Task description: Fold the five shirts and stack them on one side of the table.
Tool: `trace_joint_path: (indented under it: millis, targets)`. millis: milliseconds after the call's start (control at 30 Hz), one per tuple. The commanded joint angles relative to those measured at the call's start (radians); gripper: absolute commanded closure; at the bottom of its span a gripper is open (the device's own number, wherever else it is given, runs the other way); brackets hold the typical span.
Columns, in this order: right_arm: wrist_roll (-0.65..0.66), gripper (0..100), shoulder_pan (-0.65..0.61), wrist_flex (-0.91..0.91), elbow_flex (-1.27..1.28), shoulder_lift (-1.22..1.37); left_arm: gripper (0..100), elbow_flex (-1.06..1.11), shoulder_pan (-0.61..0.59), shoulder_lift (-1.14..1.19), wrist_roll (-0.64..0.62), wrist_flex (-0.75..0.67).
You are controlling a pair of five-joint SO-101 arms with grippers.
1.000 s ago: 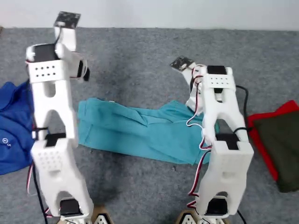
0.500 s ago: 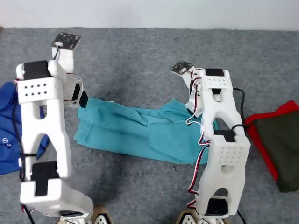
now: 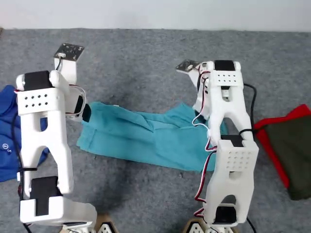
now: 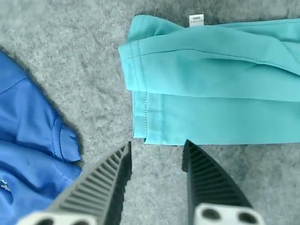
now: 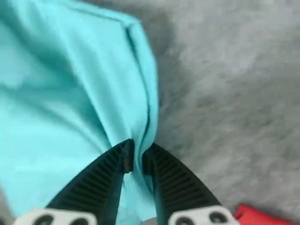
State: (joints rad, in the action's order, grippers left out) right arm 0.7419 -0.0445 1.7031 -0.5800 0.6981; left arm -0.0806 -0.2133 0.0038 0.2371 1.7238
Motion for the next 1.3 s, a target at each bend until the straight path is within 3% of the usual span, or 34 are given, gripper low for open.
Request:
trace_joint_path:
  millis: [0, 333, 633, 933, 1267]
  targets:
    - [0.009, 99.0, -0.012, 0.084, -0.052, -0.024, 83, -0.001, -0.008, -0.046, 0.011, 0.032]
    - [0.008, 99.0, -0.081, 0.093, 0.005, -0.226, 83, 0.084, -0.006, -0.046, 0.014, 0.032]
    - [0.043, 99.0, -0.159, 0.076, 0.420, -0.427, 83, 0.085, -0.006, -0.046, 0.014, 0.032]
    - [0.046, 99.0, -0.156, -0.047, 0.784, -0.656, 83, 0.085, -0.006, -0.046, 0.014, 0.032]
    - [0.051, 98.9, -0.162, -0.010, 0.821, -0.929, 83, 0.085, -0.006, -0.046, 0.014, 0.032]
